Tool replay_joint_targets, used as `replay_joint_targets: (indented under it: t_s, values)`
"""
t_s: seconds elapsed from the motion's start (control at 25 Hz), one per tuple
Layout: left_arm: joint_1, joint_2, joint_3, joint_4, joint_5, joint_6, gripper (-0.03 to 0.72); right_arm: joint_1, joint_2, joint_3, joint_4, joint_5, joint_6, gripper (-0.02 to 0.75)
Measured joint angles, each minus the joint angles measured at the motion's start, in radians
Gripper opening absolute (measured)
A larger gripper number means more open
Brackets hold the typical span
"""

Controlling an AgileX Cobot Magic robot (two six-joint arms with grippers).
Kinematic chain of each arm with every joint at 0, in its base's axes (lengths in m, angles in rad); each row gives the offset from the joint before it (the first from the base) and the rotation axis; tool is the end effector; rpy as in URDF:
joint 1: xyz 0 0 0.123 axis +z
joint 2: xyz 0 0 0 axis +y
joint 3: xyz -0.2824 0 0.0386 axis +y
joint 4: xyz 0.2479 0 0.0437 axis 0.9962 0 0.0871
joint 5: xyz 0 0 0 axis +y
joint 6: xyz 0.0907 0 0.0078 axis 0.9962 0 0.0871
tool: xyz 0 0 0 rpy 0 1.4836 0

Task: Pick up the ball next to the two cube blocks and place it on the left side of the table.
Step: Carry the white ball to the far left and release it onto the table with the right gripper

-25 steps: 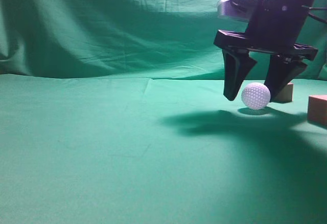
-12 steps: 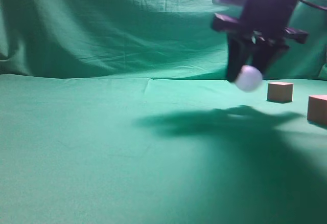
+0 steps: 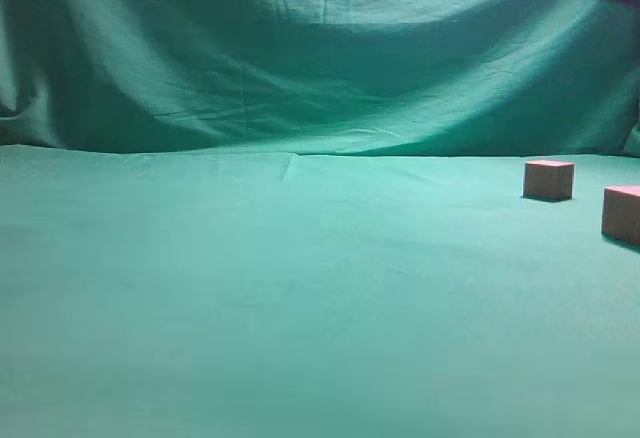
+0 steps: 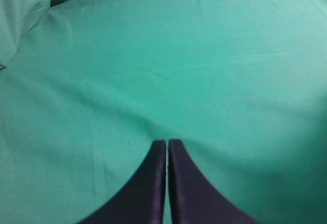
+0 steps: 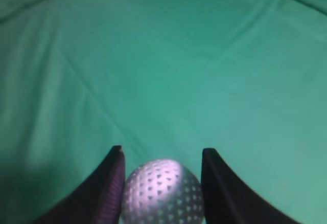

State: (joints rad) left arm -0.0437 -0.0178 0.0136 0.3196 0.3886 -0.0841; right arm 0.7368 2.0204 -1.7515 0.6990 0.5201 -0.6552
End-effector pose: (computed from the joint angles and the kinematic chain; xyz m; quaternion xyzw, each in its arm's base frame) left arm 0.0519 0.0086 0.1763 0.0665 0.7953 0.0983 0.5945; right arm 0.3355 0.3438 0.2884 -0.3945 0.7809 0.2953 0.3838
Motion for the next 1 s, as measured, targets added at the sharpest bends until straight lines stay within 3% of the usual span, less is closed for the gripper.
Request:
replay_joint_targets:
  t_s: [0.2, 0.48, 0.92, 1.0]
  values:
    - [0.0, 0.0, 0.0, 0.0, 0.0, 0.0, 0.0, 0.133, 0.233, -0.235, 0.006, -0.046, -0.009, 0.305]
    - [0.0, 0.0, 0.0, 0.0, 0.0, 0.0, 0.0, 0.199, 0.508, -0.467, 0.037, -0.163, -0.018, 0.305]
    - [0.0, 0.0, 0.0, 0.0, 0.0, 0.0, 0.0, 0.211, 0.62, -0.51, 0.045, -0.233, -0.095, 0.305]
    - [0.0, 0.0, 0.0, 0.0, 0.0, 0.0, 0.0, 0.211, 0.62, -0.51, 0.047, -0.233, -0.095, 0.39]
